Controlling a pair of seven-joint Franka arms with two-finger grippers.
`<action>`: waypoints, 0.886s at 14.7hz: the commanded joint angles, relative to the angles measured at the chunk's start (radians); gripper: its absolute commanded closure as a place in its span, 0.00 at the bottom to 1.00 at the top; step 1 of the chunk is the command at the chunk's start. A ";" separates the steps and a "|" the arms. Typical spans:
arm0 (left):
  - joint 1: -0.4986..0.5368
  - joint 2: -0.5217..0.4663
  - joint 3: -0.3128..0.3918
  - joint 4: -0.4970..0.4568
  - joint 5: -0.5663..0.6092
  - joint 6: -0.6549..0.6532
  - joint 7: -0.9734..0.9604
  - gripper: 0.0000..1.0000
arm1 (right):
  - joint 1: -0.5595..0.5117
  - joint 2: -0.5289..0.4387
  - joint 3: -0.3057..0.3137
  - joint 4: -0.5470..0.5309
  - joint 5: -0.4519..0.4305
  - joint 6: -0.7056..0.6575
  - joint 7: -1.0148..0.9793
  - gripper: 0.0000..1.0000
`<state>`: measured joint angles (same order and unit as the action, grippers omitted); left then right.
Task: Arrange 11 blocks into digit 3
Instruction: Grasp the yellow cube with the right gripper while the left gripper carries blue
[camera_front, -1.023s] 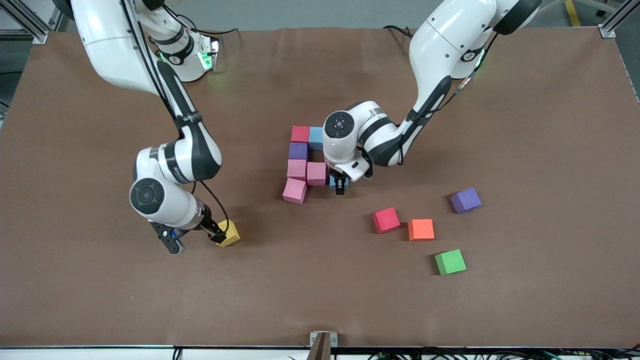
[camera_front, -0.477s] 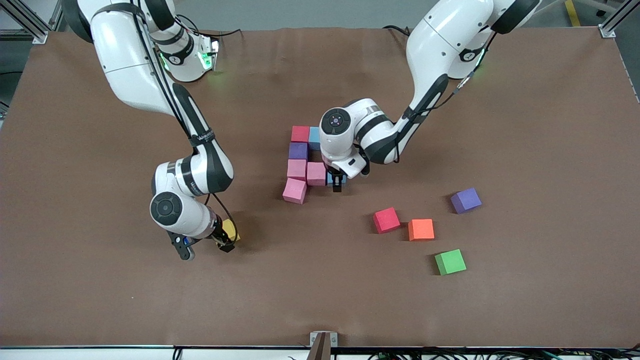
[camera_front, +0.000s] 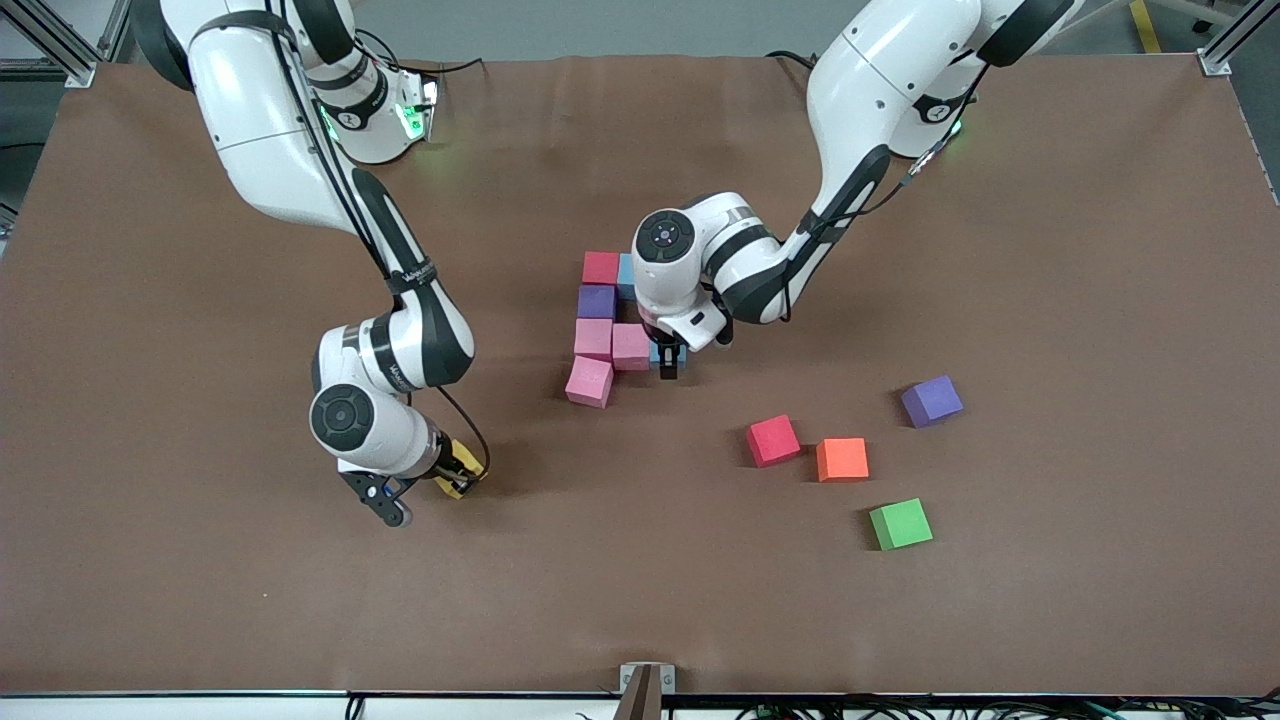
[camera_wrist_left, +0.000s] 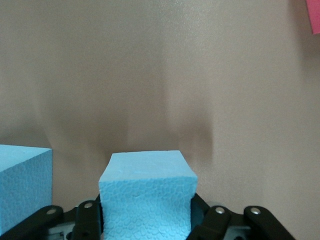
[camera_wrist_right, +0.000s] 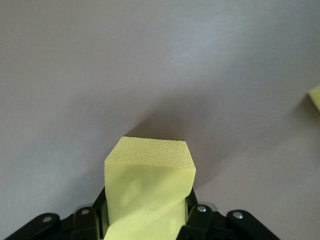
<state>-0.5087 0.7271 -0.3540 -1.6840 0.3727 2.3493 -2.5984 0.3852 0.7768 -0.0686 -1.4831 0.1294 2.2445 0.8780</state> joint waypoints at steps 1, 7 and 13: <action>-0.005 -0.001 0.003 -0.008 0.012 0.015 -0.020 0.59 | 0.070 0.009 0.000 0.020 -0.040 0.003 -0.161 0.98; -0.002 -0.008 0.003 0.012 0.020 0.010 -0.009 0.00 | 0.173 0.010 0.000 0.092 -0.039 0.003 -0.372 0.98; 0.015 -0.046 0.001 0.004 0.022 0.001 0.015 0.00 | 0.210 0.027 0.000 0.093 -0.042 0.004 -0.456 0.98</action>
<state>-0.5005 0.7236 -0.3511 -1.6601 0.3736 2.3562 -2.5908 0.5857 0.7857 -0.0666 -1.4057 0.0990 2.2520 0.4588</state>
